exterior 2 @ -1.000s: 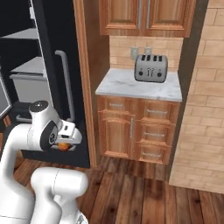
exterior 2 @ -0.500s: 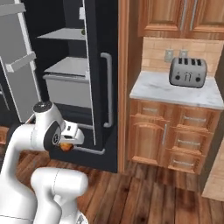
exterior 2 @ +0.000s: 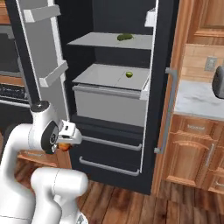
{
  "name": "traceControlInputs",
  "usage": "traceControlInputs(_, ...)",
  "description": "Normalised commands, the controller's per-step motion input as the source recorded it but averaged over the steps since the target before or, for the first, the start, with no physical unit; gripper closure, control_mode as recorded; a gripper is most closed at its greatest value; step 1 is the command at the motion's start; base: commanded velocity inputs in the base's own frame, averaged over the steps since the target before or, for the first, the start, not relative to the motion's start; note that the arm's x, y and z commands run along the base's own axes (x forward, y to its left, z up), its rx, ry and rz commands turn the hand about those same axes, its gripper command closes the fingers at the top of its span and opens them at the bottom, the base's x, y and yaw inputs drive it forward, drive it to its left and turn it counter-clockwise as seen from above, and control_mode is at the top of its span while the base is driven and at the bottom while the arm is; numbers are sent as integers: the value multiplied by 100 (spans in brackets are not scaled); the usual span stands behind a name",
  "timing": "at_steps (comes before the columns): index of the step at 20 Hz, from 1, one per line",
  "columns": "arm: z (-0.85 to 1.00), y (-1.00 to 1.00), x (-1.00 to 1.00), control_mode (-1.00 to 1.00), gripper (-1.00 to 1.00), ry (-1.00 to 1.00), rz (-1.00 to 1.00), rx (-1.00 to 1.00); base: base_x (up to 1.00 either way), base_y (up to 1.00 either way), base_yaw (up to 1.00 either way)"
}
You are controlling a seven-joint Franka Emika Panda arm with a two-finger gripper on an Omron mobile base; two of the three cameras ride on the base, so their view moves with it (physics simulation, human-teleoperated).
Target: Place the peach in the correct fridge rack based on whether it is a fruit or vegetable. Finally, close the fridge door.
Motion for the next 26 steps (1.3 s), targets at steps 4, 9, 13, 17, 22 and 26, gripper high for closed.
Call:
traceControlInputs(4,0,0,0,100,100,0,0,0,97,50,-28)
traceControlInputs(9,0,0,0,100,100,0,0,0,54,-35,-11)
traceControlInputs(13,0,0,0,100,100,0,0,0,46,-19,0)
traceControlInputs(17,0,0,0,100,100,0,0,0,69,-8,0)
traceControlInputs(22,0,0,0,100,100,0,0,0,62,-17,0)
traceControlInputs(26,0,0,0,100,100,0,0,0,75,-8,0)
